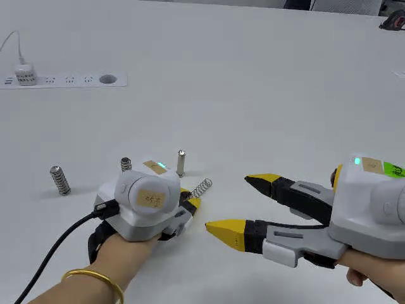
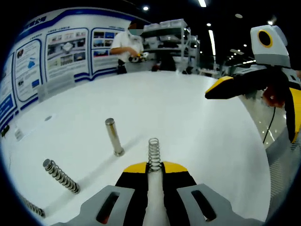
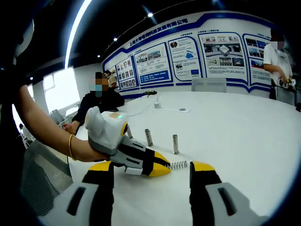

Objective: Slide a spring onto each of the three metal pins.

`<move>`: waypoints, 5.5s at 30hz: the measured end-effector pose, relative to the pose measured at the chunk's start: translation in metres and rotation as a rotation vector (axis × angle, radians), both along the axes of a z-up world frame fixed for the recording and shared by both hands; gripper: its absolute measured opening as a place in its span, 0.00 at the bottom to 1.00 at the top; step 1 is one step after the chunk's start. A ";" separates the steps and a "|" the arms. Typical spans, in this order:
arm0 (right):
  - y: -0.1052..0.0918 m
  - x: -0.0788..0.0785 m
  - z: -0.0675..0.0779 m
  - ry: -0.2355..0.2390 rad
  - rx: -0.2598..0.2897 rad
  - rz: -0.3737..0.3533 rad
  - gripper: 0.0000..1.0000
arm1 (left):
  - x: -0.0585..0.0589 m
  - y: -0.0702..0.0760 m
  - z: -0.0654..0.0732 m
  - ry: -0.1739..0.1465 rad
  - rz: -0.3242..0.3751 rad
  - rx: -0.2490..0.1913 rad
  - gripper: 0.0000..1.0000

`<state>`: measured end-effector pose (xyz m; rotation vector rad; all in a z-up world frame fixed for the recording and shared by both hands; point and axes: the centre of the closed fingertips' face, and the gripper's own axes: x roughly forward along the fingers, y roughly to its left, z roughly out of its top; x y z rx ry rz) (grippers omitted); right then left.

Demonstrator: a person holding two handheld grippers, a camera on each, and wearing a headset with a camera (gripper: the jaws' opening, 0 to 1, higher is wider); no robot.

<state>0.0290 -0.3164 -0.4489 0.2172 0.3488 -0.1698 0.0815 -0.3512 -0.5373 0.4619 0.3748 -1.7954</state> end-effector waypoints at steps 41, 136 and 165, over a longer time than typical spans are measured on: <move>-0.015 0.055 0.027 -0.124 0.307 -0.100 0.38 | 0.029 0.053 0.093 0.073 0.070 -0.246 0.10; -0.048 0.096 0.036 -0.137 0.100 -0.102 0.12 | 0.100 0.137 0.090 -0.007 0.288 -0.185 0.62; -0.079 0.109 0.005 -0.071 -0.001 -0.158 0.12 | 0.113 0.142 0.081 0.046 0.339 -0.162 0.89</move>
